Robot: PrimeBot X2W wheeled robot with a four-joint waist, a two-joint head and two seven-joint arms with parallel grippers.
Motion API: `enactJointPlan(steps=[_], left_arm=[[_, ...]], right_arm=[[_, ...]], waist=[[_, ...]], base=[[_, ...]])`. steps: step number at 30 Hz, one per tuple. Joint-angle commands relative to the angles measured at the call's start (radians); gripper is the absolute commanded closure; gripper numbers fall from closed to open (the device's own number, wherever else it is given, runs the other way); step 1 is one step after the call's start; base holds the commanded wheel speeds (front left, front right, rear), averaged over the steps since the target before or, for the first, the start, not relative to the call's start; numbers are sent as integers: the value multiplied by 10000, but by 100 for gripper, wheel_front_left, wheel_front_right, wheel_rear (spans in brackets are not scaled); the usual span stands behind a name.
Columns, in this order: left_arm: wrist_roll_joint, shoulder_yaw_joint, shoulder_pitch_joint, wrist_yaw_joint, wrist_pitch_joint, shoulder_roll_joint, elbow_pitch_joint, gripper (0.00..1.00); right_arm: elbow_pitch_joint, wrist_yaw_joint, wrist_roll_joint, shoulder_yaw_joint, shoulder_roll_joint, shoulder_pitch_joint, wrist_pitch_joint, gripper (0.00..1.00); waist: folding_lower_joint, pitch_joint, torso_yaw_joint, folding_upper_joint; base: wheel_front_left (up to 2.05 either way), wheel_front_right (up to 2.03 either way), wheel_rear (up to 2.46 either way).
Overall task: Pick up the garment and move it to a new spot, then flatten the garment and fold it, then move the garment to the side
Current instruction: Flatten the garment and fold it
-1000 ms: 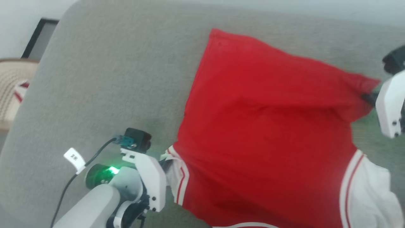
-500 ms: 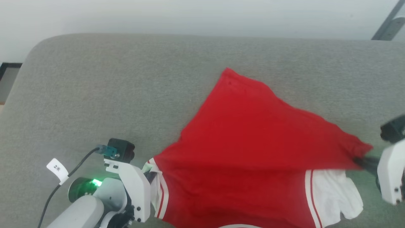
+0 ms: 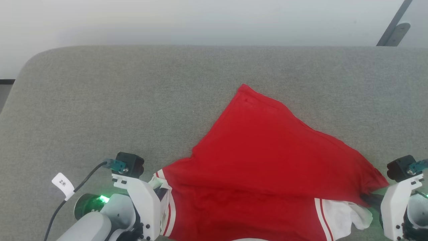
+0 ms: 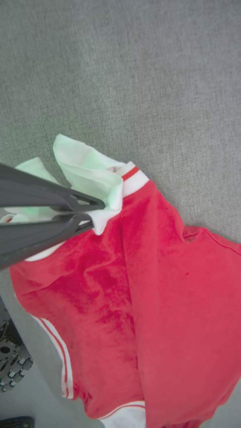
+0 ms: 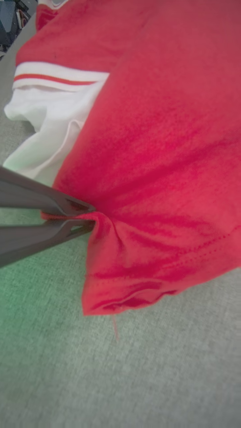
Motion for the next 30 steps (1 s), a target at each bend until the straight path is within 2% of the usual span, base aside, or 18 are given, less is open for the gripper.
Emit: enactJointPlan(steps=[1, 2, 3, 7, 14, 20, 25, 30], left_arm=[[-25, -1, 104, 2, -1, -12, -16, 100], [-35, -9, 124, 7, 3, -10, -17, 100], [-45, -18, 147, 10, 8, -6, -23, 100], [-81, -29, 233, 49, 18, 32, -84, 100], [-60, -114, 275, 124, 56, 16, -259, 100], [65, -263, 49, 123, 93, -176, -366, 100], [162, -419, -188, 42, 112, -376, -331, 100], [331, -637, -655, -121, 96, -786, -160, 100]], right_arm=[[115, -20, -107, -55, 162, 195, -21, 47], [104, -19, -166, -117, 214, 216, 26, 9], [66, -19, -251, -184, 240, 217, 54, 0], [-300, -19, -540, -623, 104, 233, 118, 0], [-1677, -17, -1253, -1875, -100, 460, 101, 0], [-3003, -14, -2143, -2863, 135, 297, 225, 0], [-3333, -14, -2581, -3012, 430, -352, 373, 0], [-2891, -13, -2845, -2412, 700, -1749, 679, 0]], waist=[[0, -32, 1, 0], [0, -56, 1, 0], [0, -80, 6, 0], [0, -171, 31, 0], [0, -227, 183, 0], [0, -59, 542, 0], [0, 224, 915, 0], [0, 661, 1523, 0]], base=[[0, 0, 0], [0, 0, 0], [0, 0, 0], [0, 0, 0], [0, 0, 0], [0, 0, 0], [0, 0, 0], [0, 0, 0]])
